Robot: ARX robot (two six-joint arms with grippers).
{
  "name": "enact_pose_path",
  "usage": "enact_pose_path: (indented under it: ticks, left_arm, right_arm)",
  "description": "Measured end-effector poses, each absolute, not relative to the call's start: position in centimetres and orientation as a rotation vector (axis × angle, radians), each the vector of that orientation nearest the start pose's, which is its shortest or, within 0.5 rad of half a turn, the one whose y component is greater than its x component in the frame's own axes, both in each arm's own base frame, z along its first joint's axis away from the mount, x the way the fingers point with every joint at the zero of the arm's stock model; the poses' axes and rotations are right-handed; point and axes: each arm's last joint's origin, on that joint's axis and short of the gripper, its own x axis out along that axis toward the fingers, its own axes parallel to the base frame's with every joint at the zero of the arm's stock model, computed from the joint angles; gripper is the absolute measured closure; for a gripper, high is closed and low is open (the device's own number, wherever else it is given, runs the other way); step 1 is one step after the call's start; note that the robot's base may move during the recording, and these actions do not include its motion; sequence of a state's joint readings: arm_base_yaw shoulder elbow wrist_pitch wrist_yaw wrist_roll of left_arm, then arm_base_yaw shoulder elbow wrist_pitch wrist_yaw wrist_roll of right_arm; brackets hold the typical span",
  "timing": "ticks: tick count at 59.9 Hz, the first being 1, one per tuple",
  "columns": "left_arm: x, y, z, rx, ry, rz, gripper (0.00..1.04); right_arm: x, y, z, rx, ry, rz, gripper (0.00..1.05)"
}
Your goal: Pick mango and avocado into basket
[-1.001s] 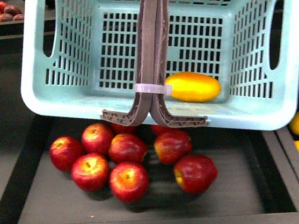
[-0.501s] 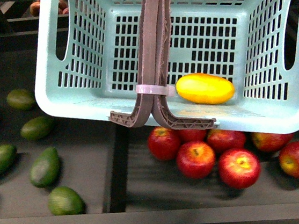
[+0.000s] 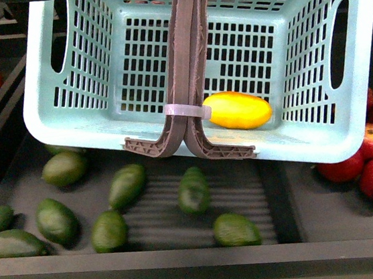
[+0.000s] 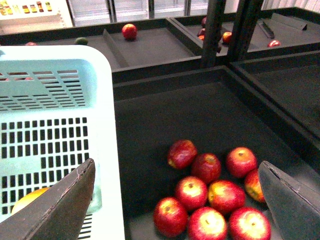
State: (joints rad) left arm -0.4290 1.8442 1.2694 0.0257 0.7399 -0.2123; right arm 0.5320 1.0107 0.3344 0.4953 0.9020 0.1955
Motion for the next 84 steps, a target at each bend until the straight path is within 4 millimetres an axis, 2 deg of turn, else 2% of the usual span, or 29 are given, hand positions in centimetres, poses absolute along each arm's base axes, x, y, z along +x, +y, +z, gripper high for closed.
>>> enact_pose_path:
  ticks: [47, 59, 64, 68, 74, 79, 84]
  left_arm:
    - [36.1, -18.7, 22.9, -0.275, 0.695, -1.083, 1.0]
    - [36.4, -18.0, 22.8, -0.279, 0.69, -1.051, 1.0]
    - [36.4, -18.1, 22.8, -0.274, 0.689, -1.052, 1.0]
    - [36.4, -18.1, 22.8, -0.276, 0.691, -1.049, 1.0]
    - [36.3, -18.2, 22.8, -0.276, 0.691, -1.058, 1.0]
    - [36.1, -18.6, 22.8, -0.278, 0.695, -1.088, 1.0]
    - [35.9, -18.9, 22.8, -0.277, 0.698, -1.099, 1.0]
  right_arm:
    - [17.8, 7.8, 20.6, 0.075, 0.099, -0.38, 0.09]
    - [17.8, 7.9, 20.5, 0.072, 0.104, -0.372, 0.09]
    - [18.1, 7.8, 20.4, 0.12, 0.209, -0.278, 0.09]
    - [18.4, 6.7, 19.7, 0.182, 0.332, -0.28, 0.09]
    - [19.8, 3.4, 18.2, 0.252, 0.429, -0.4, 0.09]
    - [21.5, -0.1, 16.1, 0.323, 0.495, -0.538, 0.09]
    - [22.8, -2.3, 14.1, 0.347, 0.528, -0.619, 0.09]
